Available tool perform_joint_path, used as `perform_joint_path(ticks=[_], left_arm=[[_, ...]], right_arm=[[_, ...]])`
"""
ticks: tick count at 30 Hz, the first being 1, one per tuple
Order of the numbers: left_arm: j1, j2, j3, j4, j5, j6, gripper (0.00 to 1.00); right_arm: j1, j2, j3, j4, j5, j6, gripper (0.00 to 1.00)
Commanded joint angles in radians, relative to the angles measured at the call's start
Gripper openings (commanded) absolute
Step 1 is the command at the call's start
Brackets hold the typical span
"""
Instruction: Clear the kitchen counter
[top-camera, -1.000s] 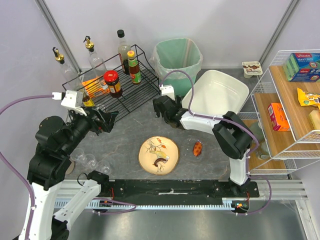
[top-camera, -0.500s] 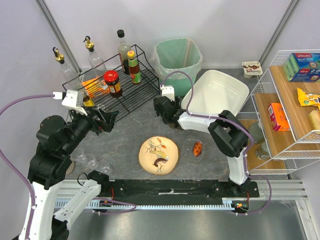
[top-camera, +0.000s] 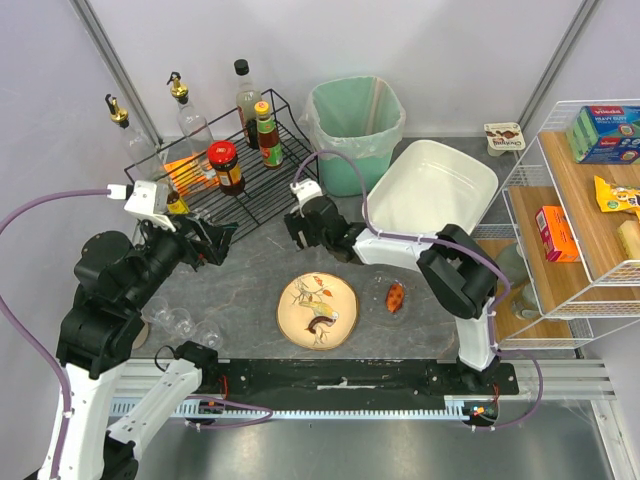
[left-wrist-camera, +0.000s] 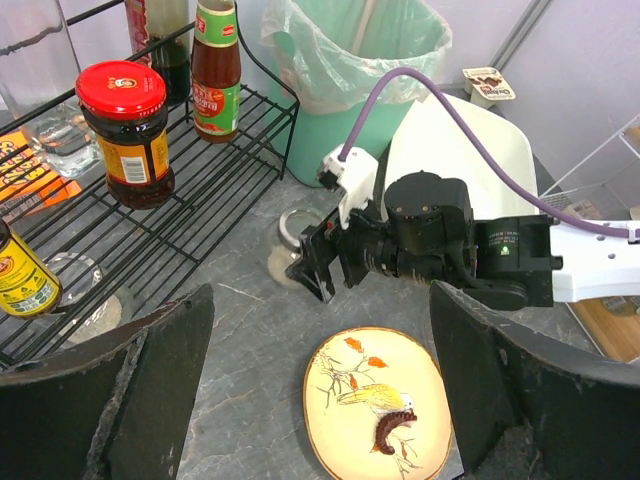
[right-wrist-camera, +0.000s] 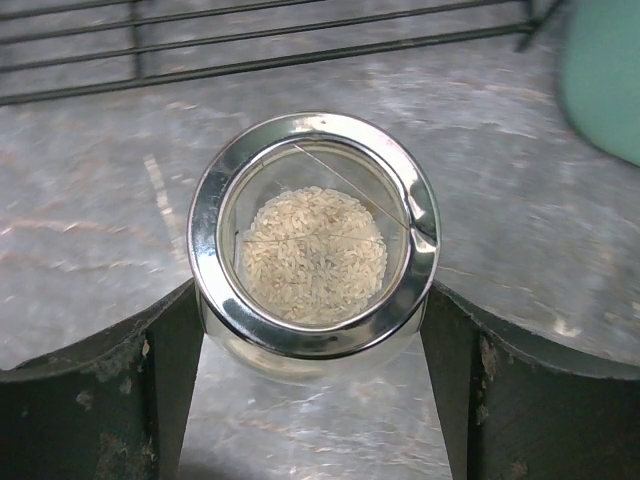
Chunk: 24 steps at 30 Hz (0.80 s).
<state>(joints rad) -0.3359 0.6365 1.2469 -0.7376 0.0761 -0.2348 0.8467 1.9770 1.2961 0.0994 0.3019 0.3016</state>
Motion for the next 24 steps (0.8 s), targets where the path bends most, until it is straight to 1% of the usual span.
perform_joint_path(ticks=[1,7,19,24], left_arm=[[0.003,-0.011,-0.004,0.010,-0.015,0.005,0.93],[0.003,-0.014,0.002,0.012,-0.002,0.002,0.93],[0.001,-0.011,0.009,0.012,0.001,0.002,0.93],[0.001,-0.008,0.002,0.010,-0.007,0.011,0.93]], right_arm=[[0.041,-0.055,0.003,0.080,-0.138,-0.081,0.38],[0.061,-0.023,0.057,0.143,-0.144,-0.087,0.35],[0.063,0.086,0.238,0.132,-0.106,-0.137,0.34],[0.063,0.124,0.275,0.138,-0.121,-0.154,0.34]])
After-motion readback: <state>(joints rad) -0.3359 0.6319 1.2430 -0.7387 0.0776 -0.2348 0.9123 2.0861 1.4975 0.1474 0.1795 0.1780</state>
